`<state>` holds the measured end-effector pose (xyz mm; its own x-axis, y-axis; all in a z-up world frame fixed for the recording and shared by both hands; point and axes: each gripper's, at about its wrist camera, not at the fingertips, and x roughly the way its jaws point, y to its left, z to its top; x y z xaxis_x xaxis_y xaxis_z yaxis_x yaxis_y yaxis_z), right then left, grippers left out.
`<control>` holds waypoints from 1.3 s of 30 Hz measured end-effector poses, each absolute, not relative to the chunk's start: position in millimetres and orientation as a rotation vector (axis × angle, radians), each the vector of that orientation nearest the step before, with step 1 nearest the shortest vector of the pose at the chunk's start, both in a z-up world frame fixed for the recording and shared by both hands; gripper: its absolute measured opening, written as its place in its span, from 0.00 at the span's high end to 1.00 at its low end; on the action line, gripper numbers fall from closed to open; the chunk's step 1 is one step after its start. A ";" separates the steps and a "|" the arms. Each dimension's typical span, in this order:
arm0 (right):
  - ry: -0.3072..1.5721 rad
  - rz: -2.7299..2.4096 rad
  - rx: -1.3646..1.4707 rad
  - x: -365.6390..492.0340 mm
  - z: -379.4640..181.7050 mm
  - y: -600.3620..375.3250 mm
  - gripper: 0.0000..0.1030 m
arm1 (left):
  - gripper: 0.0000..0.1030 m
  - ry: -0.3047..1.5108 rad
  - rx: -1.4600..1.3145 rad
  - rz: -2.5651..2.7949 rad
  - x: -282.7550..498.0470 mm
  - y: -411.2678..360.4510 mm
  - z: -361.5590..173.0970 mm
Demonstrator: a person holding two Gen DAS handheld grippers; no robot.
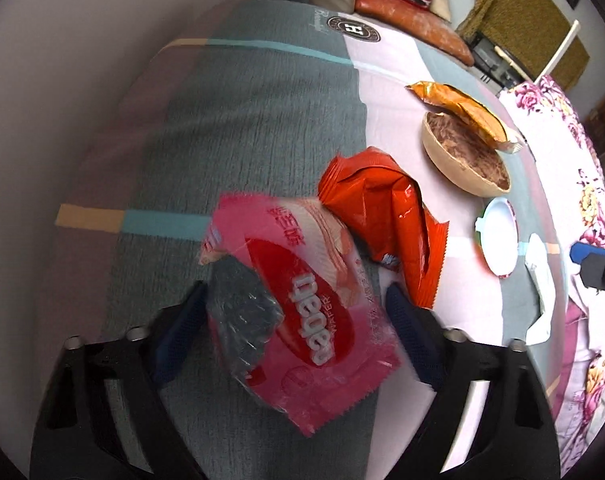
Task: Collect trash
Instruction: 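Grasp the pink wafer wrapper with the left tool while the right tool grasps the red wrapper, then carry both wrappers over the teal bin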
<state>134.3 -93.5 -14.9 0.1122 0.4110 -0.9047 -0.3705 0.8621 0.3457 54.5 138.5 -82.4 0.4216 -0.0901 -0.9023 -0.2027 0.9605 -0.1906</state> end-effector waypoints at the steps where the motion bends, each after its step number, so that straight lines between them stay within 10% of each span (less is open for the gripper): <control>1: 1.343 0.583 0.033 135.8 -14.7 -91.1 0.25 | 0.32 1.134 -0.291 0.066 51.0 141.6 -81.7; 27: 1.417 0.845 -0.265 173.8 -73.3 74.3 0.25 | 0.41 1.074 -0.410 -0.063 13.0 206.9 -80.2; 29: 1.415 0.857 -0.251 170.7 -75.4 71.5 0.46 | 0.41 1.069 -0.419 -0.059 11.4 207.7 -80.3; 39: 1.373 0.835 -0.146 153.1 -57.7 32.2 0.66 | 0.46 1.052 -0.411 -0.019 11.5 196.4 -73.3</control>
<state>153.1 32.2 -57.7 -0.0345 0.4367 -0.8990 -0.5977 0.7119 0.3687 11.5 196.4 -73.3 0.5027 -0.2096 -0.8387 -0.1790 0.9239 -0.3382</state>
